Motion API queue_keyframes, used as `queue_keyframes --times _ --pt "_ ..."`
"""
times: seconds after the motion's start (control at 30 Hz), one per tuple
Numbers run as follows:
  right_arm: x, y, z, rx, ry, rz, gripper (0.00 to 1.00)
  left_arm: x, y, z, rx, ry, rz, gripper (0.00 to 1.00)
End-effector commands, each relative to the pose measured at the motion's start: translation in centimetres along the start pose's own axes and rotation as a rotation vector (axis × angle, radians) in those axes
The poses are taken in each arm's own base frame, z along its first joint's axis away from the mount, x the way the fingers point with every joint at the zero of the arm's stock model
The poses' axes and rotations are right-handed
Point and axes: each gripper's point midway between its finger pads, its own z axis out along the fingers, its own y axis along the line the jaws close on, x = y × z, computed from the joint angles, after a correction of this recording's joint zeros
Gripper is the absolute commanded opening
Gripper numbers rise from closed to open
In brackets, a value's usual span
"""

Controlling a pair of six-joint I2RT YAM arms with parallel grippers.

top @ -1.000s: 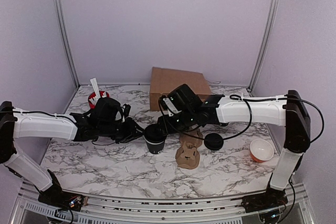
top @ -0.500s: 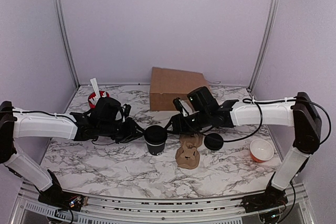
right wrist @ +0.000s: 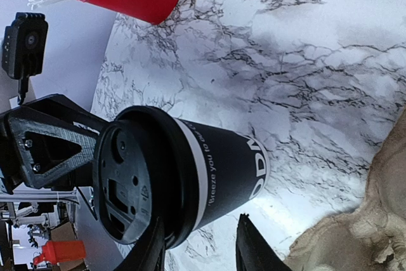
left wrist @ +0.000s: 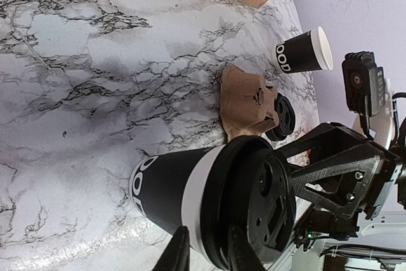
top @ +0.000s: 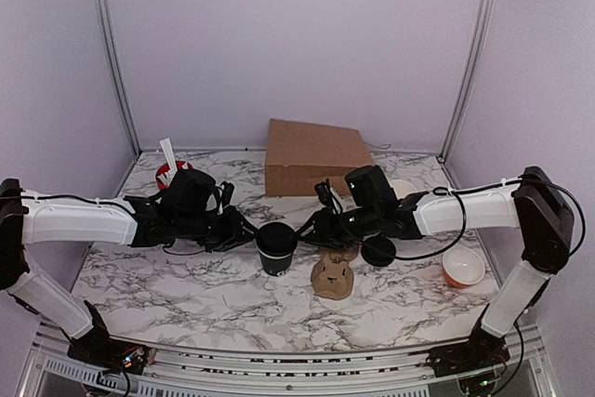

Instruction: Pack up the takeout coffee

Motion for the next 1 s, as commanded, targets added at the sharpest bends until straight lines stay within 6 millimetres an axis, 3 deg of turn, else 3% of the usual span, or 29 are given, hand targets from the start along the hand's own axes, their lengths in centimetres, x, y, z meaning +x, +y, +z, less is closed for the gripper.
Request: queue_keyframes --times 0.0,0.33,0.9,0.97 --pt "-1.2 1.9 -0.2 -0.088 -0.035 -0.005 0.35 -0.2 -0.9 -0.3 0.011 0.003 0.022 0.21" --pt "-0.3 1.3 0.9 -0.091 -0.002 0.007 0.28 0.6 -0.3 0.5 -0.006 0.026 0.022 0.21" --pt "1.0 0.0 2.9 0.033 0.044 -0.051 0.26 2.1 2.0 2.5 -0.076 0.06 0.016 0.09" --pt "1.8 1.0 3.5 0.03 0.063 -0.079 0.26 2.2 2.0 2.6 -0.076 0.062 0.015 0.09"
